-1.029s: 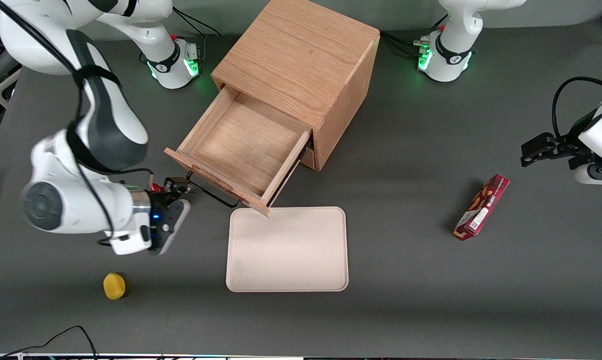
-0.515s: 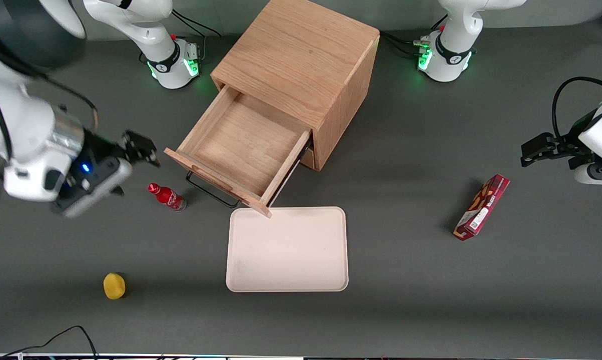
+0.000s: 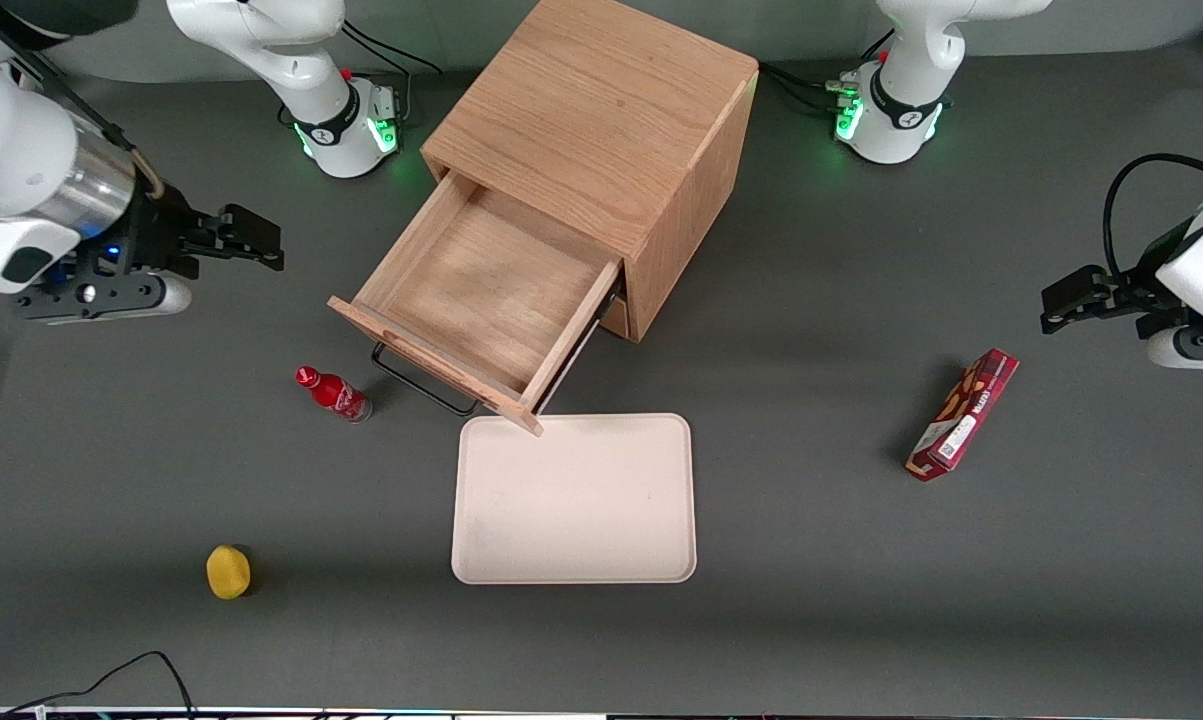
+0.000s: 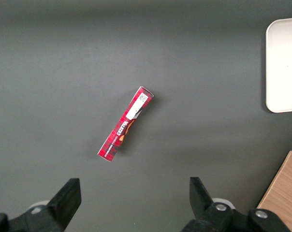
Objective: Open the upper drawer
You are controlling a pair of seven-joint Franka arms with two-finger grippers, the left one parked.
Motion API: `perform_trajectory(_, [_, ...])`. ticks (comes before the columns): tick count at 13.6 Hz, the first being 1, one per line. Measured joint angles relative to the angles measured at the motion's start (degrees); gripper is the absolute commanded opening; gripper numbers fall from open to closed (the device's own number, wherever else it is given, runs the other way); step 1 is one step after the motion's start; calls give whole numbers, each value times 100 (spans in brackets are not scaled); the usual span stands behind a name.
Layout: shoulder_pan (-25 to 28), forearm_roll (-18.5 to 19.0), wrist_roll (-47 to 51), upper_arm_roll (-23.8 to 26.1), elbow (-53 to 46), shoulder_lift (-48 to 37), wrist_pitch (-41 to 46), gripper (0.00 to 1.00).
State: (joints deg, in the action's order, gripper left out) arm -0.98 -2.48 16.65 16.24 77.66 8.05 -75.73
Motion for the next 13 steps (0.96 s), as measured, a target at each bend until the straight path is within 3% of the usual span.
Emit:
perform_trajectory(5, [-75,-5,-501,-843,1670,-806,-933,100])
perform_trajectory(8, [-96,15,-547,-976,2487,-1407,-1477,100])
perform_trajectory(13, [-96,39,-556,-1226,2334,-1499,-1768,100])
